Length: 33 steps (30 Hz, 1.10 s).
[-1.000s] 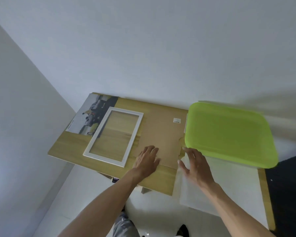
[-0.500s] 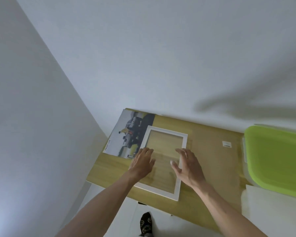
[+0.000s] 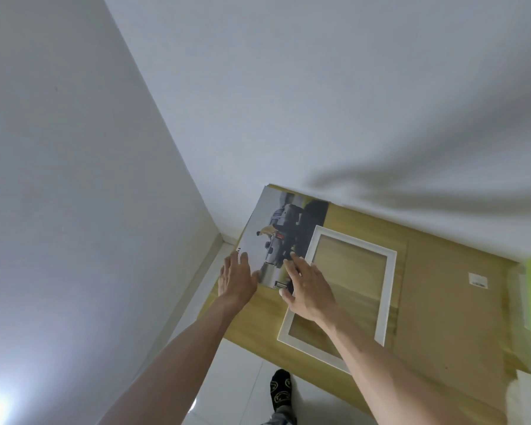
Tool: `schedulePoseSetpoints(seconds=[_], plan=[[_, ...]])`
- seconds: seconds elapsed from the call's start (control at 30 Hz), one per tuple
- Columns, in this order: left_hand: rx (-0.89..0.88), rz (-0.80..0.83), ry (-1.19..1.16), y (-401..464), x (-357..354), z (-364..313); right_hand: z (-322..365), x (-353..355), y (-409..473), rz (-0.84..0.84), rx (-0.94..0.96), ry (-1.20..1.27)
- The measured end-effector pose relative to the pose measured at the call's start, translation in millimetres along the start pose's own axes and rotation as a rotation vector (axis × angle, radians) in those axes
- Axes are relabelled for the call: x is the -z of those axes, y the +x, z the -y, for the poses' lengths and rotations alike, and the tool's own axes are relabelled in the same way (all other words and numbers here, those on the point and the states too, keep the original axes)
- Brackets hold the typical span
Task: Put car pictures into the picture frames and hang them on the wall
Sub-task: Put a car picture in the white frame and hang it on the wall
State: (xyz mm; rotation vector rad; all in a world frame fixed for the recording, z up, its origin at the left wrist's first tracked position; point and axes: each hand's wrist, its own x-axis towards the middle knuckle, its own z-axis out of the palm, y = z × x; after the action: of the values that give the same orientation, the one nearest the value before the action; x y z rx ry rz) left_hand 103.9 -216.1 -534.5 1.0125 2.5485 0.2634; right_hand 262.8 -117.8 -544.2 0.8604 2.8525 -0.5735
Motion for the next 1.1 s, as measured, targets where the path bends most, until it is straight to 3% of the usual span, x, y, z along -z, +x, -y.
schedulePoseSetpoints(seconds=[0.17, 0.47, 0.67, 0.87, 1.1], plan=[[0.074, 0.051, -0.010, 20.6, -4.6, 12.8, 3.0, -4.7, 11.9, 0.148, -0.057, -0.162], [0.212, 0.056, -0.149, 35.8, -4.4, 17.5, -14.1, -1.5, 11.6, 0.171, -0.086, -0.194], [0.335, 0.006, -0.362, 43.9, 6.4, 23.7, 3.5, -4.5, 21.4, 0.167, -0.025, -0.183], [0.358, -0.126, -0.626, 36.2, 21.2, 20.2, 20.2, -3.6, 30.1, 0.220, -0.087, -0.106], [0.321, -0.162, -0.867, 15.0, 38.1, 17.8, 44.1, 37.7, 57.5, 0.180, -0.198, 0.250]])
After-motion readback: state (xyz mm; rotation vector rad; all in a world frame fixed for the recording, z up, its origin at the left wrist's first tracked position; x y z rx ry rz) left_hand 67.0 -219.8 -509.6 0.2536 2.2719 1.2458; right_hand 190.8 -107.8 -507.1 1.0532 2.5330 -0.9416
